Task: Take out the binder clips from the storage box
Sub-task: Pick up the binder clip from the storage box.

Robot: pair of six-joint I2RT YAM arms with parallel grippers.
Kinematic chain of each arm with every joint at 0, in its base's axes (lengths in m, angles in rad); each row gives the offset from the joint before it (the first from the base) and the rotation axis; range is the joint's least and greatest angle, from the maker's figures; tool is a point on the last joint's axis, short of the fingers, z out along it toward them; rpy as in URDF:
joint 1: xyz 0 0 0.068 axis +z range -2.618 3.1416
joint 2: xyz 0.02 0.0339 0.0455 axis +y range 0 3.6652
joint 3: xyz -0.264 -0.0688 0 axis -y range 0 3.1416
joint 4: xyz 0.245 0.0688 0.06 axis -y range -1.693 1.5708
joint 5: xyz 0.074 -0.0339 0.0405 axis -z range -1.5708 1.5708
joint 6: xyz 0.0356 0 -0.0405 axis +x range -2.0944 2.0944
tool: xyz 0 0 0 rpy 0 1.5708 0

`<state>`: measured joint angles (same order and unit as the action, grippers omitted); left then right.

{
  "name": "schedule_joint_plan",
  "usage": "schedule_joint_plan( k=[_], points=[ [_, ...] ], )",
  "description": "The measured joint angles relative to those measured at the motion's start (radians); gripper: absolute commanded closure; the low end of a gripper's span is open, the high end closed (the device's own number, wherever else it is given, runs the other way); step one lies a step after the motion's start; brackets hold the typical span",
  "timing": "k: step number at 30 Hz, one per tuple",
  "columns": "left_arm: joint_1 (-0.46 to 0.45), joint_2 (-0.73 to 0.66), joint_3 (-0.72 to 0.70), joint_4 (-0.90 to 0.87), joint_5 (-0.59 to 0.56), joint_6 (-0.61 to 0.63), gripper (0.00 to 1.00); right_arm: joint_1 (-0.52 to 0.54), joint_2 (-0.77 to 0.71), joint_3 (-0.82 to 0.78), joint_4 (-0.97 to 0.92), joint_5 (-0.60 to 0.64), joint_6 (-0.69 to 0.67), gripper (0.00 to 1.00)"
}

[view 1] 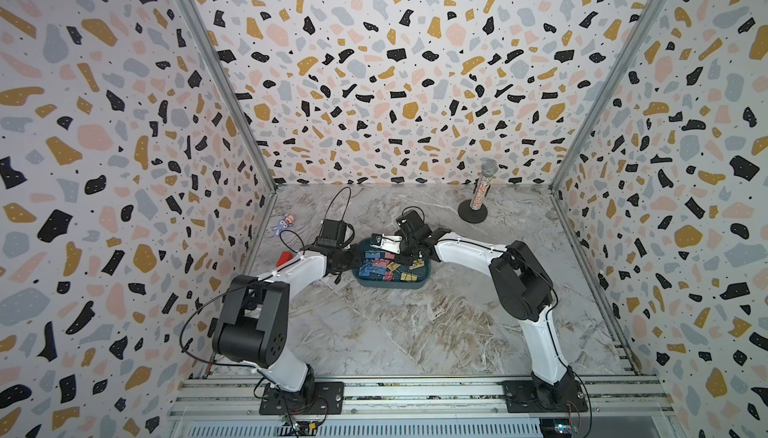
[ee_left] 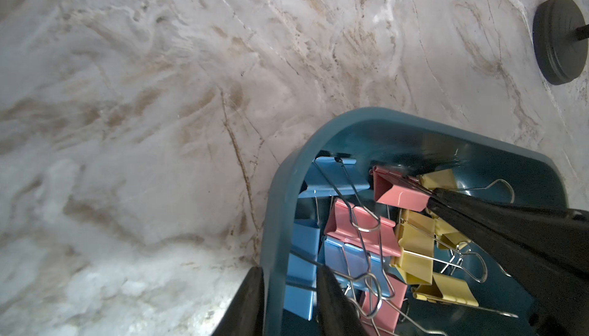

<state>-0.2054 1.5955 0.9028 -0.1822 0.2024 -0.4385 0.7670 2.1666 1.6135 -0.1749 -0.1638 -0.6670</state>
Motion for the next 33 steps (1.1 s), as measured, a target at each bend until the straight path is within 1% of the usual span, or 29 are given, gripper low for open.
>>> schedule_joint_plan(
  k=[13,25,33],
  points=[
    [0.003,0.000,0.000,0.001,0.003,-0.003,0.69,0.000,-0.006,-0.006,0.003,0.021,-0.015,1.00],
    [0.004,0.000,-0.003,0.002,0.010,-0.004,0.69,0.000,-0.103,-0.053,0.040,0.044,-0.019,1.00],
    [0.008,0.000,-0.004,0.003,0.018,-0.004,0.69,0.000,-0.113,-0.063,0.056,0.045,-0.019,1.00]
  ],
)
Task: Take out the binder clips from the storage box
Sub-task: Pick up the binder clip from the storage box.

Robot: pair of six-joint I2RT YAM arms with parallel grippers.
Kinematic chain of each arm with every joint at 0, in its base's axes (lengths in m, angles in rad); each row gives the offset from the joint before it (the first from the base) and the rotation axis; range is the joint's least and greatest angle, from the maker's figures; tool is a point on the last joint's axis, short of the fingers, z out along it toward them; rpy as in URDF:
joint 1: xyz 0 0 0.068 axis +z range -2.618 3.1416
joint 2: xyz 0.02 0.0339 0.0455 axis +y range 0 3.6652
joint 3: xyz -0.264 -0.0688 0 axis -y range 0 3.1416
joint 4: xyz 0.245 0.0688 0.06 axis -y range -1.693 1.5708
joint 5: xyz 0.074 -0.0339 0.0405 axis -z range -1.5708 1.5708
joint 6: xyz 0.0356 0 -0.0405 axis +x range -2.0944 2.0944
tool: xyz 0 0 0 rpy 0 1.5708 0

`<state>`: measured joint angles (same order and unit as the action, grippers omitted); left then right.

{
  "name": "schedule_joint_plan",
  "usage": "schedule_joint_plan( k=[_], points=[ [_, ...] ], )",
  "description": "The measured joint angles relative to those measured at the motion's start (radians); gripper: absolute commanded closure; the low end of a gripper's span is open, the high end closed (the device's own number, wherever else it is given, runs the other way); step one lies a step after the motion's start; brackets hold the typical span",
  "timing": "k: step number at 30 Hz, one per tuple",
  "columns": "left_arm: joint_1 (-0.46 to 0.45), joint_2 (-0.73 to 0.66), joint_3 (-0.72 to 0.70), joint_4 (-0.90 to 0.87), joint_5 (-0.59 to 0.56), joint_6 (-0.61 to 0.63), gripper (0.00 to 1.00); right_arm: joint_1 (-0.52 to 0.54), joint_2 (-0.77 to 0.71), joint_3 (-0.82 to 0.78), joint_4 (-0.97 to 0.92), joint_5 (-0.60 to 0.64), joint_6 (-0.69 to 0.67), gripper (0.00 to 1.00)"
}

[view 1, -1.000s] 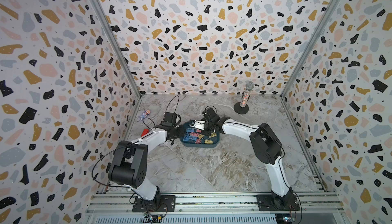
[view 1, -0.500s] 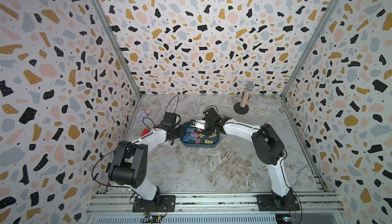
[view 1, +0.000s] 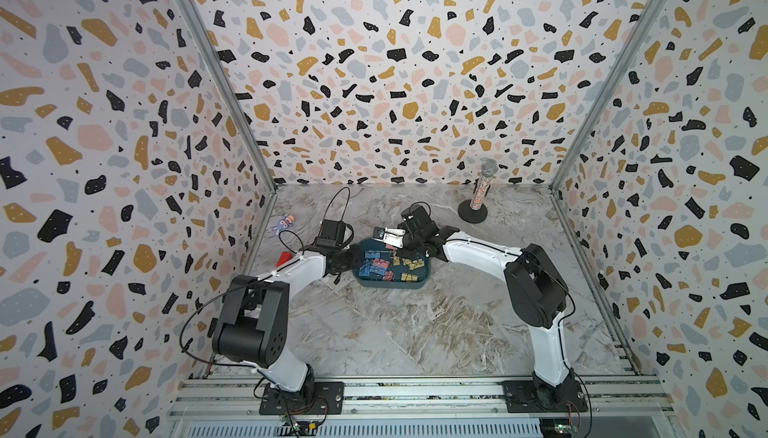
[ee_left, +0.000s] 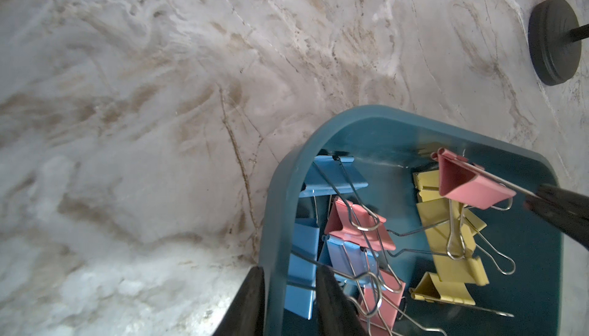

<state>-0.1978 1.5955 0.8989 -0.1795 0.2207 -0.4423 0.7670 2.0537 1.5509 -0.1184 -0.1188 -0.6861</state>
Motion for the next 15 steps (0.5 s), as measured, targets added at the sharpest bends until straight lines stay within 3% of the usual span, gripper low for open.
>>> schedule_joint_plan(
  k=[15],
  points=[
    [0.000,0.000,-0.007,0.001,0.006,-0.003,0.70,0.000,-0.001,-0.043,0.024,0.027,0.000,1.00]
  ],
)
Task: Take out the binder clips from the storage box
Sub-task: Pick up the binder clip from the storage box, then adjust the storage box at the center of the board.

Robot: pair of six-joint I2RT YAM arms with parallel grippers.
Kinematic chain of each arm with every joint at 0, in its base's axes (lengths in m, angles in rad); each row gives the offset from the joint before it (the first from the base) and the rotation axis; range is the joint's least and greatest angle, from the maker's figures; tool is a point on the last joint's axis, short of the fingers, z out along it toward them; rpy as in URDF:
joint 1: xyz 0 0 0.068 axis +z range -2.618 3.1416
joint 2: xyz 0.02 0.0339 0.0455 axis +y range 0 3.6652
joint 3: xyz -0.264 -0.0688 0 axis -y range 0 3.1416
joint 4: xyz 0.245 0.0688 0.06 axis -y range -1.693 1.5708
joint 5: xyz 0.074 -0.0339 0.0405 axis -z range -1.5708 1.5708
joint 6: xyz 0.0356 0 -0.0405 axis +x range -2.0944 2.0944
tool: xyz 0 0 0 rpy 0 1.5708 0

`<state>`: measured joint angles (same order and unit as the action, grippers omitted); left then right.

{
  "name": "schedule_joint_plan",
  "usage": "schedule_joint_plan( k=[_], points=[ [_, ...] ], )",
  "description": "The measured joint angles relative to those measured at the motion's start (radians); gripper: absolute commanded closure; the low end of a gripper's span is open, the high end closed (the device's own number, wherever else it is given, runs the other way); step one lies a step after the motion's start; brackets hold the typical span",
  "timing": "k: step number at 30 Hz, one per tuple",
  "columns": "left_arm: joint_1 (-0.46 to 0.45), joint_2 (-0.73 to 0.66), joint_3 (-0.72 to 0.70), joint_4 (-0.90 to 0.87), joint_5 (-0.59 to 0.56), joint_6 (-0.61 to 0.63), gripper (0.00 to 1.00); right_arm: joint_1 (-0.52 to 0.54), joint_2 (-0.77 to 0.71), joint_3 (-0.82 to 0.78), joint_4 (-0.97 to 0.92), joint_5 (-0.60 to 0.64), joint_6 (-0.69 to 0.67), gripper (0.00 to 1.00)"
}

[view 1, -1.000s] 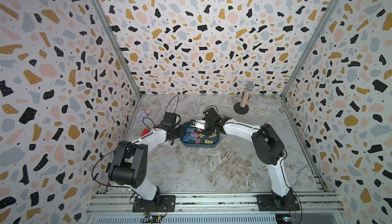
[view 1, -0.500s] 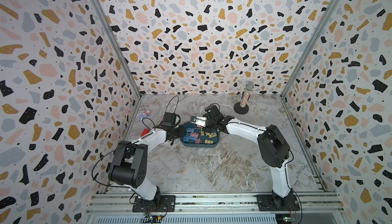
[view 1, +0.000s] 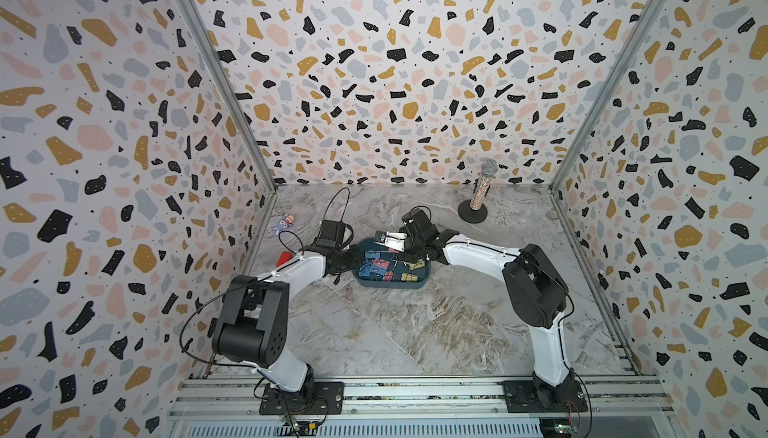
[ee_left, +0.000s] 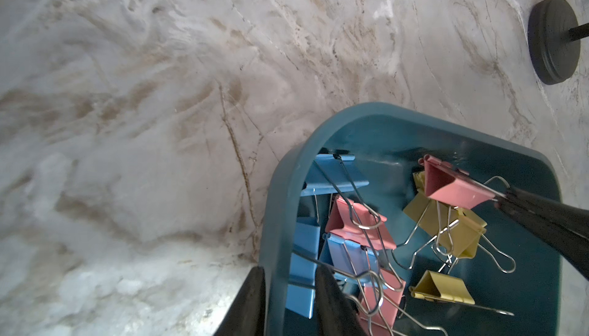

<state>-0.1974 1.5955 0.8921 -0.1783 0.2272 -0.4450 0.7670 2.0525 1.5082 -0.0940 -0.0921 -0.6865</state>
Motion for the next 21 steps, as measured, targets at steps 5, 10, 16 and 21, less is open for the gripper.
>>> schedule_joint_plan(
  k=[5,10,16,21],
  points=[
    [0.000,0.000,-0.003,0.000,0.000,-0.004,0.70,0.000,0.000,0.000,0.018,-0.010,0.007,1.00],
    [0.000,0.000,-0.004,0.000,0.000,-0.005,0.70,0.000,0.000,0.000,0.028,-0.013,0.015,1.00],
    [0.000,0.000,-0.005,0.000,0.000,-0.005,0.70,0.000,-0.030,-0.008,0.027,-0.023,0.016,1.00],
    [0.000,0.000,-0.004,0.000,0.001,-0.009,0.70,0.000,-0.115,-0.031,0.027,-0.039,0.005,1.00]
  ],
)
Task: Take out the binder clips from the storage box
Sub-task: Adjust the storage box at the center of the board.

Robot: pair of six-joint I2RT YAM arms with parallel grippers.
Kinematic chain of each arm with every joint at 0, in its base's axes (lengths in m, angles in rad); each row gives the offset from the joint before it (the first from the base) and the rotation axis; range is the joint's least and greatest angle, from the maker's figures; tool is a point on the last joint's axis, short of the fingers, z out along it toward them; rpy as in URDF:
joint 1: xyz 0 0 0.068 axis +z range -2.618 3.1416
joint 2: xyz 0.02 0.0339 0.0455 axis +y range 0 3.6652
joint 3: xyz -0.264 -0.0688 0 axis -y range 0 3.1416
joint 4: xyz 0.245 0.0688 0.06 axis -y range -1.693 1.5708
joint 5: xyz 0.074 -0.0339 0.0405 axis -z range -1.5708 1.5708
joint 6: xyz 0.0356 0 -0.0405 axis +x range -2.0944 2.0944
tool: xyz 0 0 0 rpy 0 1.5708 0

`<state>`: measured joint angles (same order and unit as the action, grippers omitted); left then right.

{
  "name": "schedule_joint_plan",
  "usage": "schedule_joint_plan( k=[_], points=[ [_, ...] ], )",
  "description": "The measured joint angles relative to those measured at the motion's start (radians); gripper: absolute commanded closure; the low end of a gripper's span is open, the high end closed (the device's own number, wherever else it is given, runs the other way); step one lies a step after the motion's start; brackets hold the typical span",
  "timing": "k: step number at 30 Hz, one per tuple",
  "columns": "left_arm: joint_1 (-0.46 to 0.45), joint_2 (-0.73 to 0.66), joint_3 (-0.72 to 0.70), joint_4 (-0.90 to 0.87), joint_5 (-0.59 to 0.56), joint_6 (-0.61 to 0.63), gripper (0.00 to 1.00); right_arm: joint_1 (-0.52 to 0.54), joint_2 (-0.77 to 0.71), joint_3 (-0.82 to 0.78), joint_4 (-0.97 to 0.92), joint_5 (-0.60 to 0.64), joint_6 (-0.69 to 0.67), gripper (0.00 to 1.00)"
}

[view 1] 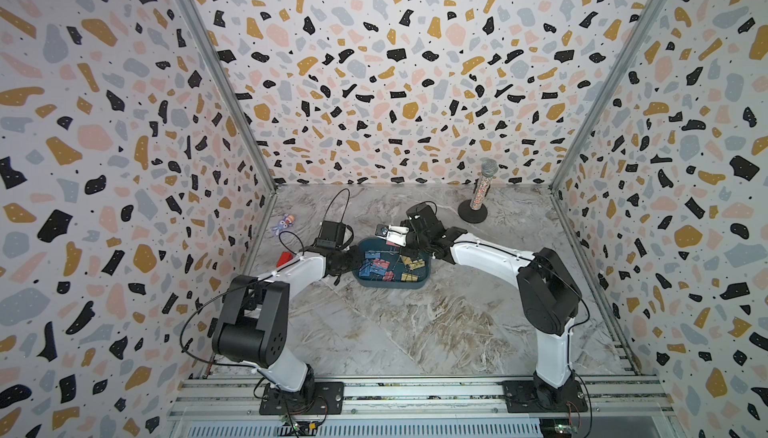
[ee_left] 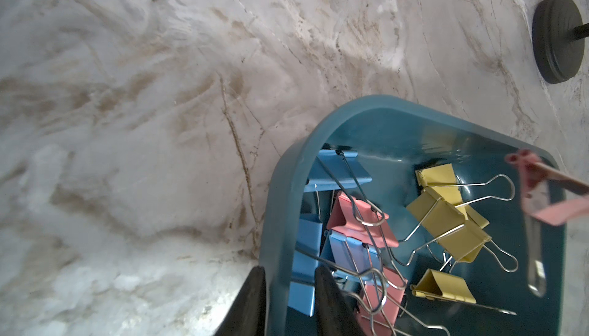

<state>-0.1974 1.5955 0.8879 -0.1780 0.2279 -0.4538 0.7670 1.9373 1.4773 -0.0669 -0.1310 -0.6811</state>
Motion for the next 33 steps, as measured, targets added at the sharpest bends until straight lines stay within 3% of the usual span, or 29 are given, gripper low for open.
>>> schedule_joint_plan(
  k=[10,23,33],
  points=[
    [0.000,0.000,0.000,0.000,0.004,-0.003,0.70,-0.048,-0.130,-0.064,-0.001,-0.068,-0.049,1.00],
    [0.000,0.013,0.000,0.001,0.022,-0.003,0.71,-0.317,-0.265,-0.199,-0.079,-0.220,-0.197,1.00],
    [0.000,0.016,0.000,0.001,0.026,-0.003,0.70,-0.437,-0.252,-0.211,-0.121,-0.321,-0.318,1.00]
  ],
)
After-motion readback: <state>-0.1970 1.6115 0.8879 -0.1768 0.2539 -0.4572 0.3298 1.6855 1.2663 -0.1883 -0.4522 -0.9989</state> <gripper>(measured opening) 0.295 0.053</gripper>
